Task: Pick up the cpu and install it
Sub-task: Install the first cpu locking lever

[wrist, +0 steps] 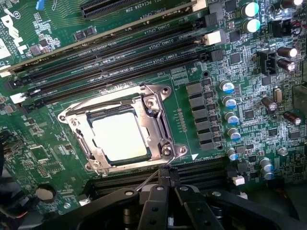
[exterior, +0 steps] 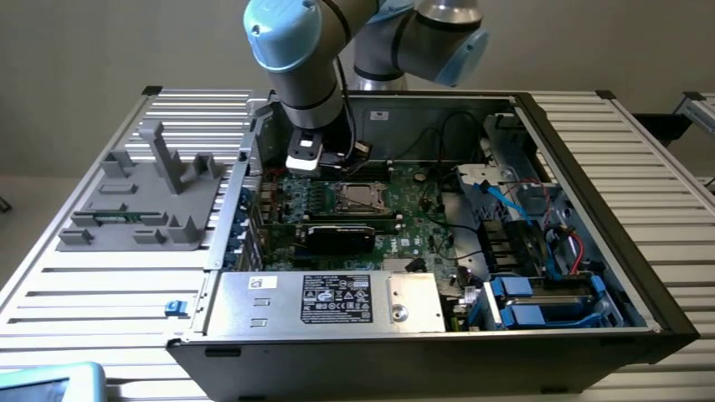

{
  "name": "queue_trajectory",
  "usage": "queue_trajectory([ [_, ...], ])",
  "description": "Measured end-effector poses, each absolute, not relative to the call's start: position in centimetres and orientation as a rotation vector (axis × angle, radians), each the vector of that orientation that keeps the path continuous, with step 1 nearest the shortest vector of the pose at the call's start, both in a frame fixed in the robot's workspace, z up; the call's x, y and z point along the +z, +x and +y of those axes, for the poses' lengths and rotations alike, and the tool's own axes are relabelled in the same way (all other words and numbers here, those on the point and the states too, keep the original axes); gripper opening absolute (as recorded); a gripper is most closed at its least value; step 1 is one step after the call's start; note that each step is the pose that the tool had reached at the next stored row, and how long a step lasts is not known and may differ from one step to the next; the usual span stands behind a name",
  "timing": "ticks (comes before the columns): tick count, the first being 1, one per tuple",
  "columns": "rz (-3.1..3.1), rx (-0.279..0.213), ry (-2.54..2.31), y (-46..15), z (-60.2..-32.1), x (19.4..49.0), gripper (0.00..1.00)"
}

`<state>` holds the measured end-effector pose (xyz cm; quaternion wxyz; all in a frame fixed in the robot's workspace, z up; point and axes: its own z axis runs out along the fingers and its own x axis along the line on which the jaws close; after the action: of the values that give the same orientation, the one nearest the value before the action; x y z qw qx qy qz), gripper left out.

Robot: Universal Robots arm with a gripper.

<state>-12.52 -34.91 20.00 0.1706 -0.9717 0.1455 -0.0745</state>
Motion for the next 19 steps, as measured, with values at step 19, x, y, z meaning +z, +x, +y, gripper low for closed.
queue_trajectory([
  [19,0.413,-0.22,-2.741,-12.6,-34.91,19.42,0.11],
])
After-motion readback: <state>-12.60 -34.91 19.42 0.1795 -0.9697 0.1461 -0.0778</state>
